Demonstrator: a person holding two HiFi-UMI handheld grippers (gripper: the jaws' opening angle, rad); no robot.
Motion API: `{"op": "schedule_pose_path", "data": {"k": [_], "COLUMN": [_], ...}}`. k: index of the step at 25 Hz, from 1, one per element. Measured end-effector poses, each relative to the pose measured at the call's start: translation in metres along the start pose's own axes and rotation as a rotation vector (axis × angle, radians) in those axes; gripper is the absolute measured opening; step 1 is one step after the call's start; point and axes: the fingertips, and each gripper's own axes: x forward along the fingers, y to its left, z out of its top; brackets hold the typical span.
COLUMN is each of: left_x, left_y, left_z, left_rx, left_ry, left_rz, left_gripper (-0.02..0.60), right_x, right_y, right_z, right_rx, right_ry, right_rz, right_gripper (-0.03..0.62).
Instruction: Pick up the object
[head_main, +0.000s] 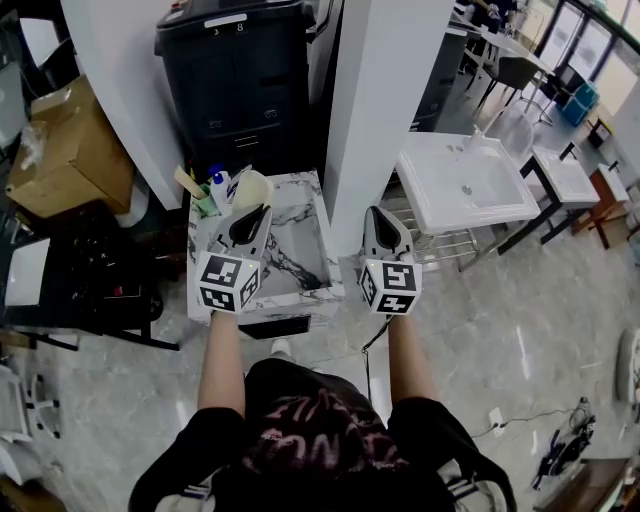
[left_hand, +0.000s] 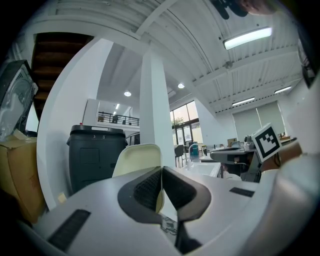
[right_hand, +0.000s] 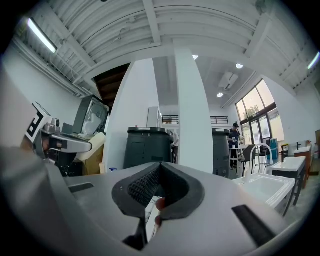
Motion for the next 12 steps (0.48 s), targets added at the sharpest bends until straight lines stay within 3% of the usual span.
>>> {"op": "schedule_pose_path", "data": {"k": [12], "left_x": [0.0036], "left_y": [0.0038], "left_z": [0.0015], "left_rx": [0.004], "left_ry": [-0.002], "left_rz": [0.011], "left_gripper": [0.023], "right_x": [0.0019], "right_y": [-0.0032], "right_z": [-0.001], "right_rx": [-0.006], "right_ry": [0.005], "right_rz": [0.0], "right_gripper": [0.014]}}
